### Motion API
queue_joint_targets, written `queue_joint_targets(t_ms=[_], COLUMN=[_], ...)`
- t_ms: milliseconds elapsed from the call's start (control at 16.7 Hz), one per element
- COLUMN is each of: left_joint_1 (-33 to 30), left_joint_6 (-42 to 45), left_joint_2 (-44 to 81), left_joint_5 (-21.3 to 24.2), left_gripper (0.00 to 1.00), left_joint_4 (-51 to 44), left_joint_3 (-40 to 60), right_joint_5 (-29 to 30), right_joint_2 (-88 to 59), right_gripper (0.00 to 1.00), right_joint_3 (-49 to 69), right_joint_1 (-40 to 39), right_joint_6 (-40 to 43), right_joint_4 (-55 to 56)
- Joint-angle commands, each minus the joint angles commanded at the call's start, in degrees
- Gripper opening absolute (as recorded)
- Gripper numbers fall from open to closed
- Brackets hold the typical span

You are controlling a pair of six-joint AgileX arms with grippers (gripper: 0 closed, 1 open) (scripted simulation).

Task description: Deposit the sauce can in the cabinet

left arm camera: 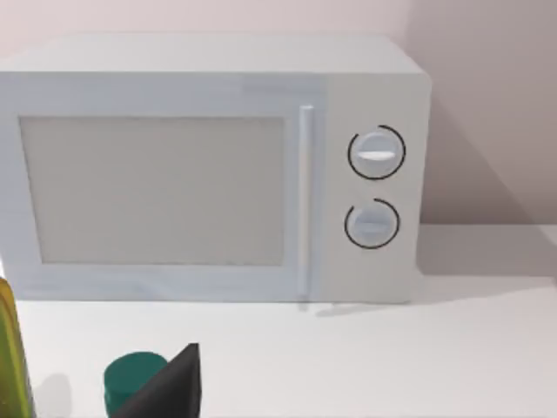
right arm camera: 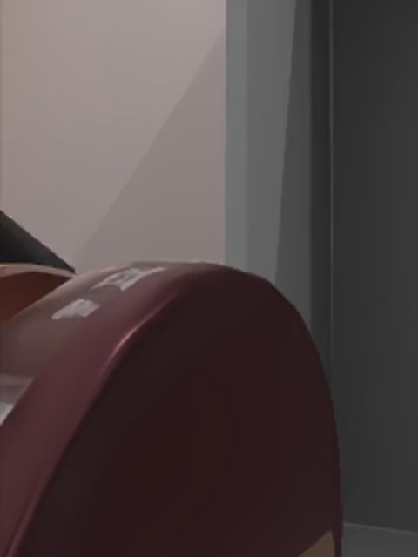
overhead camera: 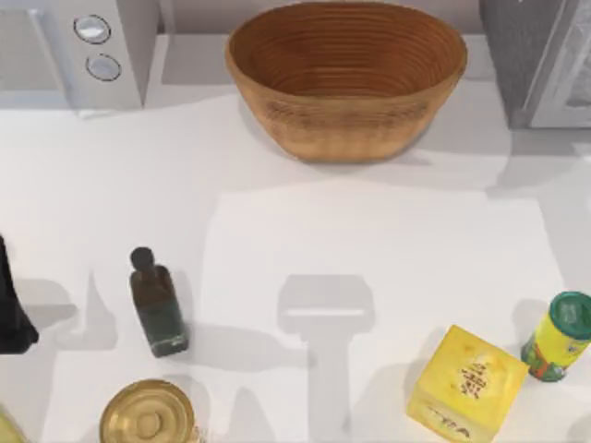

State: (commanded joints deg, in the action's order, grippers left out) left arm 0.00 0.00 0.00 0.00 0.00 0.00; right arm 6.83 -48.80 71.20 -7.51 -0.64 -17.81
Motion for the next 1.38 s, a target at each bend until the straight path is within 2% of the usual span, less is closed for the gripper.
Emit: queue_joint_targets(t_ms=[240,480,1080,1380], left_joint_1=[0.0,0.0,0.0,0.0], left_joint_6=[0.0,0.0,0.0,0.0], left_joint_2=[0.0,0.0,0.0,0.0], left_joint_5=[0.0,0.0,0.0,0.0], left_gripper=[1.00,1.00,1.00,1.00], left_joint_4=[0.0,0.0,0.0,0.0], left_joint_3=[0.0,0.0,0.0,0.0], right_joint_5=[1.9,3.7,4.4,3.1], right_joint_2=[-12.5,-24.1,-29.4,-40.2], right_gripper=[0.00,0.00,0.00,0.00], right_joint_3=[19.8,32.0,36.0,44.8], right_joint_1=[-2.0,-3.1,-3.0,-1.5], right_joint_6=[-0.2,-0.4,-0.5,-0.4], right_joint_4=[-4.2,-8.9,-11.7,-10.7])
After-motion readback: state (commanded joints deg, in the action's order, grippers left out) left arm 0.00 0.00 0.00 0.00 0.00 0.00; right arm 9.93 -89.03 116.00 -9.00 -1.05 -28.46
